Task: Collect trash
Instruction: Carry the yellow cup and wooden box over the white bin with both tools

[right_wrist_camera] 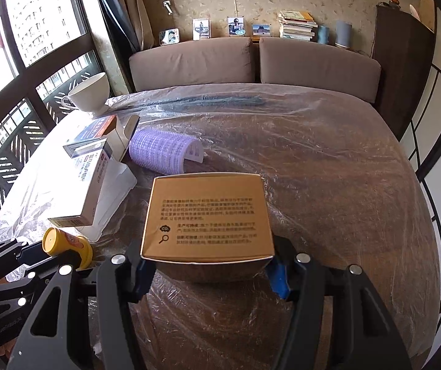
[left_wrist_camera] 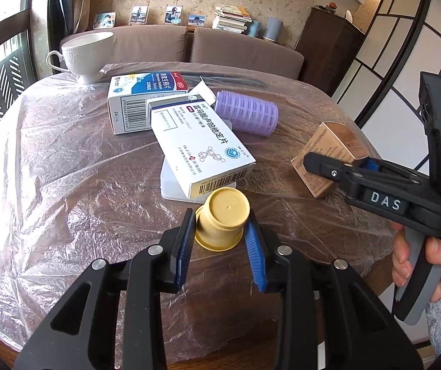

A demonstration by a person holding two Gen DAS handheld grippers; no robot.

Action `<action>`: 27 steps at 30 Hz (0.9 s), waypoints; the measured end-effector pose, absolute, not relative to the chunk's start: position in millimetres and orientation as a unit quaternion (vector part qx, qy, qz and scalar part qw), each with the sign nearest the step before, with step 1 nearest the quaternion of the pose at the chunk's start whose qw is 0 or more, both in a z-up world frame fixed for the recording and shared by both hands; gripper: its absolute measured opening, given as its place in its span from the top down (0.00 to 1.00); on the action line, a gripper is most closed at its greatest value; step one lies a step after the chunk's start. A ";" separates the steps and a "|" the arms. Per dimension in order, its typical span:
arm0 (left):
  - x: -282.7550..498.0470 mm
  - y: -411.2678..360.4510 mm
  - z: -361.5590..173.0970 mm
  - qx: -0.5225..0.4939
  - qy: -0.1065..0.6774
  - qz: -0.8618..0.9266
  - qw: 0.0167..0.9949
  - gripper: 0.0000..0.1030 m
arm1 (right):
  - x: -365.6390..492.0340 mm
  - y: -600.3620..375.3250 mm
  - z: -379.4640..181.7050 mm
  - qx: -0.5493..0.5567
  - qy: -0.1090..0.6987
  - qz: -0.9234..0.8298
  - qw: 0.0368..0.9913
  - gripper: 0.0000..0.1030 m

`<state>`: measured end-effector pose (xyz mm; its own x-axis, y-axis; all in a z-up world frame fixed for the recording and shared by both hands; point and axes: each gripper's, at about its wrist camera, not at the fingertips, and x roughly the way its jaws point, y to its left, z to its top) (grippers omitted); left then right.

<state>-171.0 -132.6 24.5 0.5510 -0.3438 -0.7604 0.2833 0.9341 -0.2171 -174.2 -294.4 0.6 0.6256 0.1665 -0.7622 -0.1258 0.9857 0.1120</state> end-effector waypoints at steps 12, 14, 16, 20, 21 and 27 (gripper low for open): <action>-174.6 -135.5 25.5 -0.033 0.433 -0.190 0.880 0.68 | -195.6 -294.8 7.3 0.032 0.422 0.090 0.902 0.44; -178.2 -134.2 27.0 -0.033 0.432 -0.192 0.880 0.68 | -201.6 -292.8 8.8 0.029 0.422 0.094 0.901 0.44; -183.1 -131.3 28.2 -0.032 0.432 -0.194 0.880 0.69 | -206.2 -292.2 9.4 0.029 0.423 0.097 0.900 0.44; -188.7 -128.5 30.5 -0.032 0.432 -0.197 0.879 0.69 | -215.9 -290.8 9.6 0.036 0.426 0.103 0.898 0.44; -189.6 -127.6 30.6 -0.034 0.433 -0.197 0.879 0.70 | -218.1 -290.6 10.2 0.037 0.427 0.104 0.898 0.44; -192.6 -122.6 33.0 -0.040 0.433 -0.199 0.878 0.70 | -233.7 -288.1 14.3 0.036 0.426 0.112 0.897 0.44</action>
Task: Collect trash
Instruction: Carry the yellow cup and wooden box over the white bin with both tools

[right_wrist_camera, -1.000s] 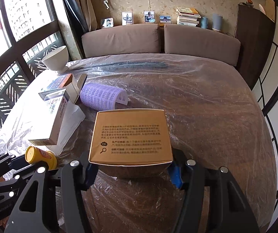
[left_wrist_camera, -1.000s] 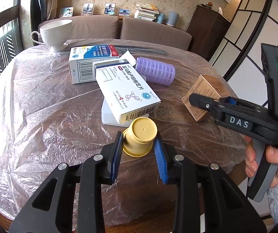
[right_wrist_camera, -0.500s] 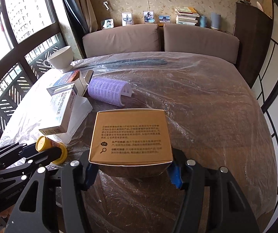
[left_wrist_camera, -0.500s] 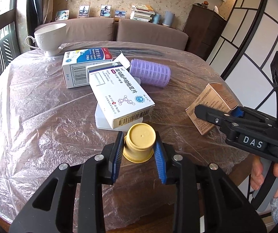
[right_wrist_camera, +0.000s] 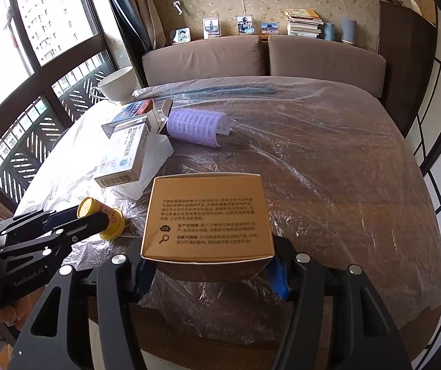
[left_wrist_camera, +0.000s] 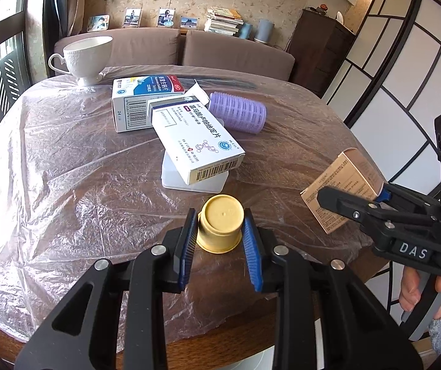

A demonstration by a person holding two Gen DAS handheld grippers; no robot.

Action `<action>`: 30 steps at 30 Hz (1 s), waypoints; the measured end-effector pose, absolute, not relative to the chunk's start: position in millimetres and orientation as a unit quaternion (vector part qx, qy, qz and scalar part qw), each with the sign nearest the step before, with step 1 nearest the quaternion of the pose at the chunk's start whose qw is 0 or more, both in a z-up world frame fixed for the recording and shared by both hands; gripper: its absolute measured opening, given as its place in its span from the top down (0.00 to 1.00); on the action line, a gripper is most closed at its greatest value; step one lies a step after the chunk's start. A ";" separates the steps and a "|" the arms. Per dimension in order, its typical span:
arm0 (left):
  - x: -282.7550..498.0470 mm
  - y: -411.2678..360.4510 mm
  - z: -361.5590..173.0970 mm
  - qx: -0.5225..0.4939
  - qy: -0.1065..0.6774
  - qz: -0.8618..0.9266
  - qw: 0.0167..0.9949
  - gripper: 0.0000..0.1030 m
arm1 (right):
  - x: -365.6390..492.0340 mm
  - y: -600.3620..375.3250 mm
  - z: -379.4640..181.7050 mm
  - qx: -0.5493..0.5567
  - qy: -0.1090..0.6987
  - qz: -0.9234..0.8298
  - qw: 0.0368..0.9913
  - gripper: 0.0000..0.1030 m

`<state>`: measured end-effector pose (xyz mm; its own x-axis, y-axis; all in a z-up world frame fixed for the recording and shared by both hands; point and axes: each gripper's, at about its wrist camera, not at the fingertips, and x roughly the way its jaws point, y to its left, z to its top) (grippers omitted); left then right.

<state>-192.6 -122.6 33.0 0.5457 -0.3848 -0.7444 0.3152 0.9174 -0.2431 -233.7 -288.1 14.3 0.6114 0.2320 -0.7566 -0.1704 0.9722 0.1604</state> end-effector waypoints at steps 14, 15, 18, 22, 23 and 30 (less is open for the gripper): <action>-214.8 -109.7 42.8 -0.043 0.435 -0.199 0.877 0.70 | -268.7 -275.8 17.7 0.043 0.430 0.125 0.893 0.44; -217.5 -108.0 43.3 -0.046 0.435 -0.198 0.877 0.70 | -270.6 -275.1 17.4 0.044 0.431 0.126 0.893 0.44; -225.0 -104.0 45.1 -0.049 0.437 -0.196 0.877 0.70 | -281.4 -270.8 17.3 0.042 0.432 0.129 0.892 0.44; -237.1 -96.4 47.5 -0.049 0.437 -0.197 0.876 0.70 | -296.1 -265.4 16.3 0.040 0.436 0.138 0.889 0.44; -240.5 -95.0 48.0 -0.049 0.436 -0.198 0.876 0.70 | -299.6 -263.8 16.6 0.039 0.436 0.140 0.888 0.44; -262.7 -87.8 47.8 -0.046 0.442 -0.205 0.872 0.70 | -322.4 -256.3 16.7 0.033 0.442 0.153 0.883 0.44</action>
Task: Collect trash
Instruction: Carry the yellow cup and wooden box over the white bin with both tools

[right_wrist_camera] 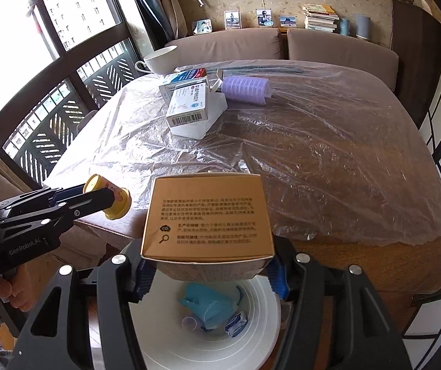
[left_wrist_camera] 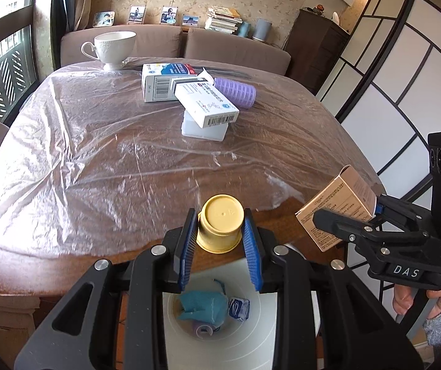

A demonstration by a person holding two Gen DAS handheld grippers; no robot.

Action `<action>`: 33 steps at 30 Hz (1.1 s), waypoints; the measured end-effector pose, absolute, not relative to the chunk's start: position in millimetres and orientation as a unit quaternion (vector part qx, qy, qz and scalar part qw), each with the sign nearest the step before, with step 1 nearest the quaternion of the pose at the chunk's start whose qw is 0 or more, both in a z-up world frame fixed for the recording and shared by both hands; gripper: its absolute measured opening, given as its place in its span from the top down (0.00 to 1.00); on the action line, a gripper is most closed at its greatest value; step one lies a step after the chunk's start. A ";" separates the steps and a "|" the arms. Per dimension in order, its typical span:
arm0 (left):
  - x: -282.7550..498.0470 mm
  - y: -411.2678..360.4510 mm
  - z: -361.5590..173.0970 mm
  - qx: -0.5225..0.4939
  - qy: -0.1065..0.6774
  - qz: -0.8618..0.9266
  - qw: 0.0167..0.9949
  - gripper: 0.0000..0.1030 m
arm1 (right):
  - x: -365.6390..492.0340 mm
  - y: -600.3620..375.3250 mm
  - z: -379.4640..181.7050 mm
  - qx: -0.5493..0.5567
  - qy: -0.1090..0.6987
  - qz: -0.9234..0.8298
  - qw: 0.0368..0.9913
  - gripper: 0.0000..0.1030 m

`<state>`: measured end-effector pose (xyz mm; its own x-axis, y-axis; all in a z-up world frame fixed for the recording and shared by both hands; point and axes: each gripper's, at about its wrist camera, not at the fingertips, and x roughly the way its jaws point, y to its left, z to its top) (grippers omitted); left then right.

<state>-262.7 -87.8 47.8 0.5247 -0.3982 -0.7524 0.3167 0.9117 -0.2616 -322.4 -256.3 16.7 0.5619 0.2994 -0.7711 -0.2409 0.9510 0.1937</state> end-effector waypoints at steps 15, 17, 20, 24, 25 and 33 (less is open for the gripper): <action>-301.9 -88.7 30.7 -0.029 0.471 -0.221 0.853 0.70 | -364.6 -251.2 -2.5 0.016 0.472 0.169 0.865 0.44; -305.6 -88.8 27.1 -0.026 0.475 -0.221 0.851 0.70 | -368.6 -250.8 -7.0 0.013 0.478 0.170 0.862 0.44; -310.2 -89.4 21.8 -0.023 0.480 -0.220 0.849 0.70 | -372.7 -248.8 -13.6 0.008 0.485 0.170 0.857 0.44; -316.2 -90.0 13.1 -0.018 0.489 -0.217 0.845 0.70 | -376.9 -245.0 -23.4 0.000 0.495 0.171 0.852 0.44; -317.6 -90.3 10.4 -0.017 0.491 -0.216 0.844 0.70 | -378.0 -244.5 -25.8 -0.002 0.498 0.171 0.850 0.44; -328.0 -88.9 -9.0 -0.008 0.511 -0.208 0.834 0.70 | -384.1 -239.7 -39.6 -0.010 0.518 0.176 0.837 0.44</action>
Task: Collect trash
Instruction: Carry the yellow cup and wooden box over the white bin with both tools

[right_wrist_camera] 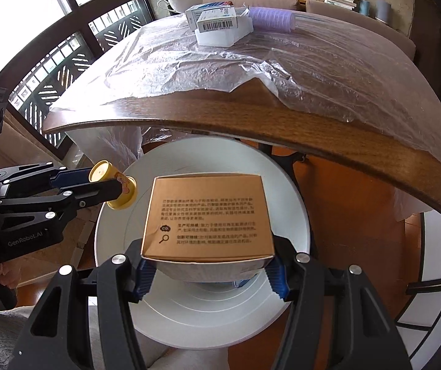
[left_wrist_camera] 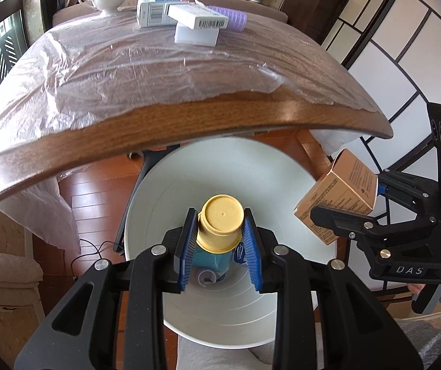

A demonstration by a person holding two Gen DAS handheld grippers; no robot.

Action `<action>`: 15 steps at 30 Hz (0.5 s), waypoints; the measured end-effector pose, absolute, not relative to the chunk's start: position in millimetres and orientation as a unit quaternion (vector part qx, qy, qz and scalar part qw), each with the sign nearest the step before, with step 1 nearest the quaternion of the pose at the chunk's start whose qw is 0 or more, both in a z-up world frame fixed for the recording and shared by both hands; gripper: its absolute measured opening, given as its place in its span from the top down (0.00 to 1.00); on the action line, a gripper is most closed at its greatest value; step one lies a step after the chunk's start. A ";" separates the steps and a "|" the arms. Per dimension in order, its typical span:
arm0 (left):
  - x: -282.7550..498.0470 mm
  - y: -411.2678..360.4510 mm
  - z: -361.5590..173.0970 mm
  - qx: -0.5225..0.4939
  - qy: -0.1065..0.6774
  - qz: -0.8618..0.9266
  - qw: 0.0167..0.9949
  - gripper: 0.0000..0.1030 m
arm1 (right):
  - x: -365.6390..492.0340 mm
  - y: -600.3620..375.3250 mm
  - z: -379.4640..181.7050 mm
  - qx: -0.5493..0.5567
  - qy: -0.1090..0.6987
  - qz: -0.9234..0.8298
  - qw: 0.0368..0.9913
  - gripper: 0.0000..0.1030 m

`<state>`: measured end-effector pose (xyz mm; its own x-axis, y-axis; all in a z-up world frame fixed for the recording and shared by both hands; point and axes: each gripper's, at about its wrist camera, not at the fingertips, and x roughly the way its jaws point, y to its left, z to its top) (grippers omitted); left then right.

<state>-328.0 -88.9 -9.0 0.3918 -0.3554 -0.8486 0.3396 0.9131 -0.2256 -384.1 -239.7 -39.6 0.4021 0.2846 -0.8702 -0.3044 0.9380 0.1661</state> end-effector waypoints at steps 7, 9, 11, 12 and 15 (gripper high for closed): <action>-332.2 -85.2 -24.1 -0.004 0.526 -0.206 0.825 0.70 | -385.4 -235.1 -55.1 -0.017 0.533 0.177 0.827 0.44; -332.8 -85.2 -28.4 -0.002 0.530 -0.206 0.822 0.70 | -385.2 -234.3 -60.5 -0.019 0.538 0.177 0.824 0.44; -332.1 -84.0 -33.4 -0.002 0.536 -0.206 0.818 0.70 | -384.4 -232.9 -65.2 -0.022 0.543 0.177 0.821 0.44; -331.7 -83.8 -35.1 -0.002 0.538 -0.206 0.818 0.70 | -383.5 -233.5 -68.3 -0.022 0.545 0.178 0.819 0.44; -330.7 -84.7 -41.4 0.005 0.543 -0.204 0.814 0.70 | -382.0 -231.4 -75.0 -0.025 0.556 0.179 0.812 0.44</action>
